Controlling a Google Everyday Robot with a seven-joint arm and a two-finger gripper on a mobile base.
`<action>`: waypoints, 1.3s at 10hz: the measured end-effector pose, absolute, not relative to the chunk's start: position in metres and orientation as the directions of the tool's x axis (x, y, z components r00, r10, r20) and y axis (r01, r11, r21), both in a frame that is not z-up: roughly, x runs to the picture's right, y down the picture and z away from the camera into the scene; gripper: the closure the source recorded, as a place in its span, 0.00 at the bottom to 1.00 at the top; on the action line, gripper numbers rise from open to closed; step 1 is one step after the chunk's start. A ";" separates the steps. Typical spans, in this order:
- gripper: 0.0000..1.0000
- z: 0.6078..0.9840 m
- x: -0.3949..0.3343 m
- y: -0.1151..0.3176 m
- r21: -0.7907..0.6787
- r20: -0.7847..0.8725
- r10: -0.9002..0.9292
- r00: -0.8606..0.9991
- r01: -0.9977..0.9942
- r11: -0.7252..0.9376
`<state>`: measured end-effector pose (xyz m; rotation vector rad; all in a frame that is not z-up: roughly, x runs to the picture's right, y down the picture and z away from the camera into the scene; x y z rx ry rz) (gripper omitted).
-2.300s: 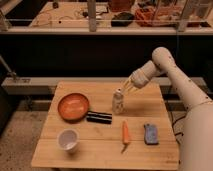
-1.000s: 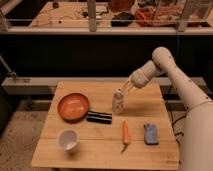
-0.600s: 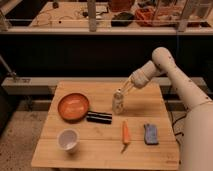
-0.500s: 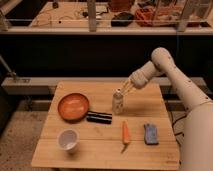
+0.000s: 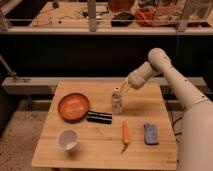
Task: Knock the bottle over
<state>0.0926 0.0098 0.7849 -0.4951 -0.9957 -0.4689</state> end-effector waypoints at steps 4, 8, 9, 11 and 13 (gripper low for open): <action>1.00 0.783 0.056 -0.009 -0.131 0.876 -0.216 0.431 0.644 0.754; 0.99 0.785 0.018 -0.015 -0.095 0.880 -0.270 0.390 0.702 0.706; 0.94 0.783 0.007 -0.016 -0.083 0.883 -0.283 0.375 0.717 0.692; 0.93 0.783 -0.006 -0.014 -0.079 0.882 -0.284 0.376 0.712 0.698; 0.99 0.782 -0.001 -0.011 -0.088 0.880 -0.275 0.386 0.702 0.707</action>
